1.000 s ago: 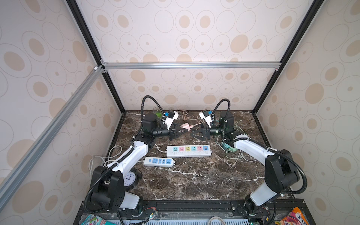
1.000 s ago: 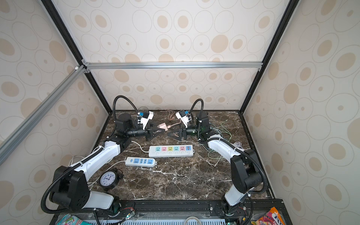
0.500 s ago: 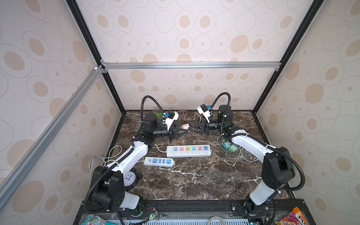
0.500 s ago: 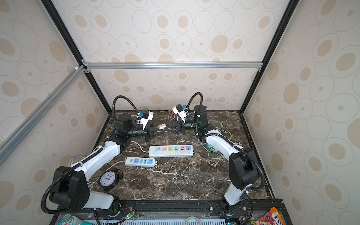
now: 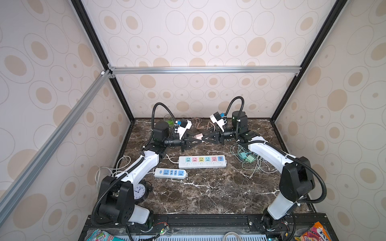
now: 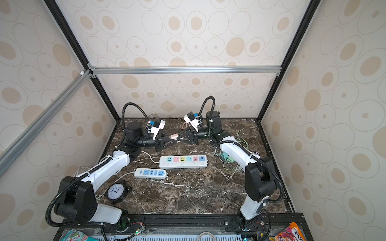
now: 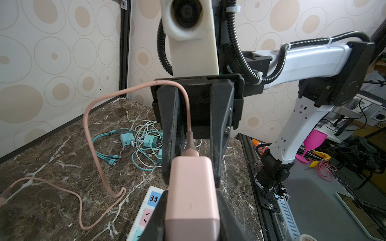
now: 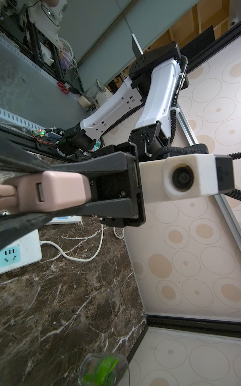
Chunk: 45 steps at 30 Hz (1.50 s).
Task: Insert plugs into power strip
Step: Pass the plug.
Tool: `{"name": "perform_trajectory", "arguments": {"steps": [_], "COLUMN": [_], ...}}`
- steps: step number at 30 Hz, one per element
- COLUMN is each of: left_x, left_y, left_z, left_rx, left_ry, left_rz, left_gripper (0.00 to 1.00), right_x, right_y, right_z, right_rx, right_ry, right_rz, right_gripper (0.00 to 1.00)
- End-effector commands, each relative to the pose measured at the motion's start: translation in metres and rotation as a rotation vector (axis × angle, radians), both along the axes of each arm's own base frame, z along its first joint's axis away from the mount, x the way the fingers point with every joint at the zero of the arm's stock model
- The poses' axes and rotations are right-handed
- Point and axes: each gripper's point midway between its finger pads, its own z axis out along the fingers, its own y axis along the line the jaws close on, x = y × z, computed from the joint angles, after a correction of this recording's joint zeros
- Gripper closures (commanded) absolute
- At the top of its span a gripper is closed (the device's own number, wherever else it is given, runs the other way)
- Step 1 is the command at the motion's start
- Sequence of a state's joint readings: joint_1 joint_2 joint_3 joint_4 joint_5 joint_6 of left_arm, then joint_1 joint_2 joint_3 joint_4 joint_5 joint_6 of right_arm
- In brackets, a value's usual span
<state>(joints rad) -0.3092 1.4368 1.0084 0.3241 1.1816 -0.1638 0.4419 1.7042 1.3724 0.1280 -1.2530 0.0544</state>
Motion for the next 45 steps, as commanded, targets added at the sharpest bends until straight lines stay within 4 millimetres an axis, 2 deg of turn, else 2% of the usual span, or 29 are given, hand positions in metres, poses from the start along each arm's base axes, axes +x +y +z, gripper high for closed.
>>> {"name": "perform_trajectory", "arguments": {"steps": [1,3,7,9,12,16,18,21,23,25,27,29,31,33,36,37,42,45], "left_x": [0.009,0.012,0.021,0.023,0.019,0.006,0.002,-0.002,-0.005,-0.005,-0.005,-0.005,-0.005,-0.006,-0.008,-0.009,-0.009,-0.008], "left_y": [0.001,0.001,0.003,0.004,0.007,0.015,0.018,0.022,0.022,0.022,0.022,0.022,0.022,0.022,0.021,0.021,0.021,0.021], "left_z": [0.016,0.015,0.013,0.010,0.009,0.009,0.009,0.010,0.009,0.008,0.005,0.003,0.003,0.006,0.010,0.012,0.013,0.011], "left_rx": [-0.017,-0.014,-0.003,0.006,0.006,-0.006,-0.010,-0.014,-0.014,-0.013,-0.011,-0.009,-0.011,-0.019,-0.035,-0.040,-0.045,-0.040], "left_ry": [-0.068,-0.064,-0.052,-0.045,-0.043,-0.070,-0.084,-0.097,-0.099,-0.092,-0.086,-0.081,-0.080,-0.084,-0.090,-0.093,-0.093,-0.089], "left_rz": [0.022,0.040,0.085,0.092,0.079,0.043,0.039,0.043,0.034,0.030,0.031,0.028,0.024,0.020,0.006,0.002,-0.002,0.004], "left_gripper": [1.00,1.00,1.00,1.00,0.73,0.50,0.42,0.39,0.42,0.52,0.57,0.69,0.86,1.00,1.00,1.00,1.00,1.00], "right_x": [-0.013,-0.014,-0.017,-0.021,-0.019,-0.012,-0.011,-0.012,-0.013,-0.012,-0.012,-0.012,-0.012,-0.013,-0.015,-0.017,-0.021,-0.022], "right_y": [0.010,0.011,0.010,0.008,0.007,0.003,0.003,0.003,0.004,0.004,0.005,0.006,0.006,0.006,0.009,0.011,0.015,0.015], "right_z": [0.003,0.002,-0.003,-0.002,-0.002,-0.001,0.001,0.001,0.002,0.004,0.005,0.006,0.006,0.005,-0.001,-0.003,-0.006,-0.004], "right_rx": [-0.004,-0.020,-0.055,-0.050,-0.053,-0.047,-0.041,-0.037,-0.029,-0.016,-0.011,-0.008,-0.007,-0.007,-0.024,-0.032,-0.058,-0.056], "right_ry": [-0.010,-0.030,-0.077,-0.094,-0.106,-0.107,-0.110,-0.098,-0.090,-0.086,-0.083,-0.084,-0.082,-0.069,-0.048,-0.043,-0.033,-0.035], "right_rz": [0.063,0.056,0.028,0.034,0.013,-0.029,-0.032,-0.025,-0.017,-0.015,-0.013,-0.014,-0.011,0.002,0.020,0.035,0.069,0.078], "right_gripper": [0.71,0.76,0.93,0.99,1.00,1.00,1.00,1.00,1.00,1.00,1.00,1.00,1.00,0.94,0.68,0.63,0.59,0.65]}}
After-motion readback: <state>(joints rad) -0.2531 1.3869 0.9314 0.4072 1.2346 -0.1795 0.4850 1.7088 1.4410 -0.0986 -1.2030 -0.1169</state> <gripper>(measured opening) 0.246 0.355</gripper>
